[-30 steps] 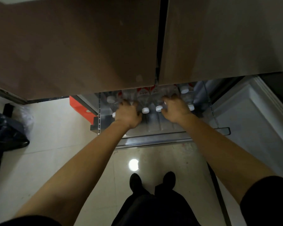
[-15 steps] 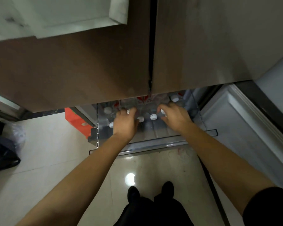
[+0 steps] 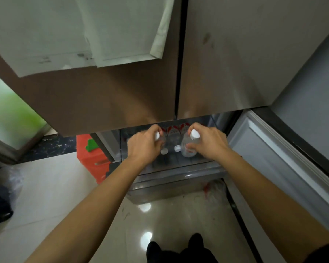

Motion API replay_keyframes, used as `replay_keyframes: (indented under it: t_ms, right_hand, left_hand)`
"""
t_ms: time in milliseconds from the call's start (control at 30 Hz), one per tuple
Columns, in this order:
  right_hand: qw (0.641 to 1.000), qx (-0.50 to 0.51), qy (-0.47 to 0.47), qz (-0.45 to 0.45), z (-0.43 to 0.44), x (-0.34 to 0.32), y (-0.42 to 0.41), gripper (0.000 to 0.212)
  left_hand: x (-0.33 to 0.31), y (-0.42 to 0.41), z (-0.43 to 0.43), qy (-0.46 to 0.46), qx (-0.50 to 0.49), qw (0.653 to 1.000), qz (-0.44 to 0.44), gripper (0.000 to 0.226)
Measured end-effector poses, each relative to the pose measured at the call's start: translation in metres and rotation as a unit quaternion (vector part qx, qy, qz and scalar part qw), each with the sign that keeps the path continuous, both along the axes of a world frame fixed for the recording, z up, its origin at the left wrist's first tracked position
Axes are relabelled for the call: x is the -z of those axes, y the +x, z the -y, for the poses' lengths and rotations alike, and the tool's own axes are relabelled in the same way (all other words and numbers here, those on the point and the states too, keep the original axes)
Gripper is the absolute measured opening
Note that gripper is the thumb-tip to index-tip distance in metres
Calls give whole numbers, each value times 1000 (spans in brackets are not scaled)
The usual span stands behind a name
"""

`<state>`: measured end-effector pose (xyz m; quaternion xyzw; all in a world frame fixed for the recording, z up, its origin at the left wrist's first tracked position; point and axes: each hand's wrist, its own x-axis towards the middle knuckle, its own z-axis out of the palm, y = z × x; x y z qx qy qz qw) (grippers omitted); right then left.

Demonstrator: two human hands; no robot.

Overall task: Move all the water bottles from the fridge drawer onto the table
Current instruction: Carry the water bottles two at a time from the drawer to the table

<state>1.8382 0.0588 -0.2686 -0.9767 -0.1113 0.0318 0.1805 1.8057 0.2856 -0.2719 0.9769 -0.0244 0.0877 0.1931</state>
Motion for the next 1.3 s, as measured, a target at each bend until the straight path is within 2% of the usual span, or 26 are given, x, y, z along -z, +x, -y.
replay_keyframes:
  t_ms: [133, 300, 433, 533, 633, 700, 767, 833, 900, 1000, 1100, 1300]
  right_hand:
    - [998, 2, -15, -55, -4, 3, -6, 34]
    - [995, 31, 38, -91, 0, 18, -9, 26]
    - [994, 45, 58, -84, 5, 25, -1, 38]
    - [990, 73, 86, -84, 6, 33, 4, 51]
    - [986, 90, 116, -74, 3, 46, 3, 56]
    - [984, 92, 117, -103, 2, 54, 2, 70]
    - [979, 82, 115, -150, 1, 61, -1, 84]
    - [975, 73, 130, -165, 0, 68, -2, 84]
    - [968, 94, 163, -168, -2, 73, -2, 83]
    - [957, 119, 197, -175, -1, 74, 4, 82]
    - [955, 106, 214, -175, 4, 73, 7, 80]
    - [974, 14, 182, -131, 0, 60, 9, 79]
  left_hand:
    - [-1, 1, 2, 8, 13, 996, -84, 22]
    - [21, 0, 6, 9, 3, 993, -121, 24]
    - [33, 6, 2, -38, -25, 992, -119, 26]
    - [41, 8, 1, -63, -52, 990, -114, 42]
    - [53, 7, 0, -137, -99, 979, -117, 45]
    - [61, 2, 1, -156, -101, 976, -111, 51]
    - [70, -3, 1, -138, -100, 979, -113, 66]
    - [78, -6, 2, -135, -119, 975, -129, 77]
    - [85, -6, 1, -166, -119, 969, -139, 79]
    - [90, -5, 1, -246, -90, 955, -139, 70]
    - [87, -7, 1, -281, -102, 947, -116, 63]
    - [63, -23, 0, -310, -158, 937, -27, 73]
